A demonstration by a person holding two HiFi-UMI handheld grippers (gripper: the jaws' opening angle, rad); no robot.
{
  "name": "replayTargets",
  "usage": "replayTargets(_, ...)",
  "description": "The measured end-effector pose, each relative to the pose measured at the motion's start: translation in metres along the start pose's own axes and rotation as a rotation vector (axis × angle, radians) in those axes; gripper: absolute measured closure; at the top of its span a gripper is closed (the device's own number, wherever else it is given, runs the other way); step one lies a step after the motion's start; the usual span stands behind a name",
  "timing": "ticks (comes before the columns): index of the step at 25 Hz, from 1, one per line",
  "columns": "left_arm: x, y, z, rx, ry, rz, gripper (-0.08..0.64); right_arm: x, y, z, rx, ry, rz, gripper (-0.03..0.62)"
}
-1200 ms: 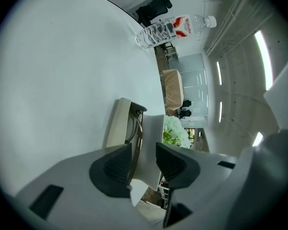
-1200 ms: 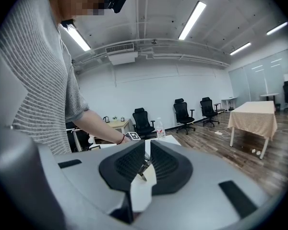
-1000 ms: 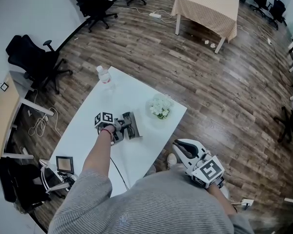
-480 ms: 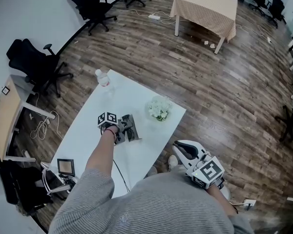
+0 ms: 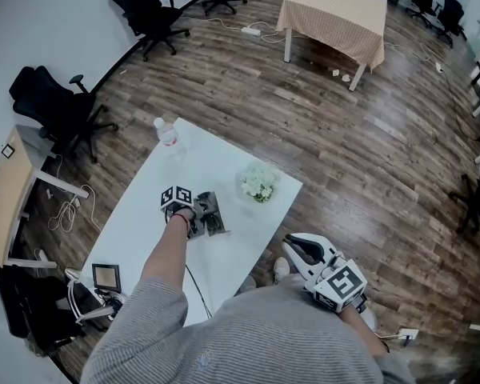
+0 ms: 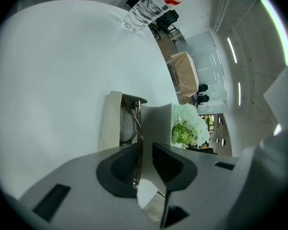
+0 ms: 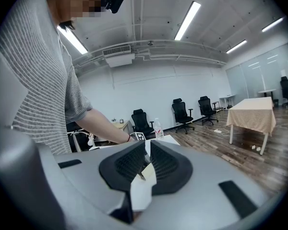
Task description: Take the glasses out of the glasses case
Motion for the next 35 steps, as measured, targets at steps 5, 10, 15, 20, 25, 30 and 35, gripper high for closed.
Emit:
replayTargets(5, -0.002, 0.008, 0.004, 0.024, -0.011, 0.008, 0.538, 0.003, 0.000, -0.001, 0.000, -0.004, 0.007, 0.569)
replayTargets(10, -0.003, 0.008, 0.004, 0.005, -0.014, 0.008, 0.540, 0.000, 0.001, -0.004, 0.003, 0.002, 0.005, 0.569)
replayTargets(15, -0.003, 0.006, 0.004, -0.019, -0.021, 0.032, 0.540, 0.001, 0.001, -0.005, 0.007, 0.001, 0.007, 0.569)
replayTargets(20, -0.002, 0.007, 0.008, -0.042, -0.029, 0.036, 0.540, 0.003, 0.002, -0.008, 0.011, 0.001, 0.011, 0.569)
replayTargets(25, -0.004, 0.004, 0.011, -0.067, -0.045, 0.039, 0.541, 0.004, 0.004, -0.009, 0.021, 0.006, 0.016, 0.569)
replayTargets(30, -0.008, -0.001, 0.014, -0.110, -0.054, 0.030, 0.541, 0.005, 0.005, -0.010, 0.032, 0.005, 0.020, 0.569)
replayTargets(35, -0.010, -0.009, 0.021, -0.168, -0.084, 0.020, 0.541, 0.003, 0.007, -0.012, 0.055, 0.011, 0.034, 0.569)
Point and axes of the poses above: the fingertips, and each gripper's own axes: z backward along the fingers, y to its left, x out of its top, the point moved 4 cm from there along z, backward along the fingers, and after that the axes turned 8 degrees about -z, right-handed, at the moved point
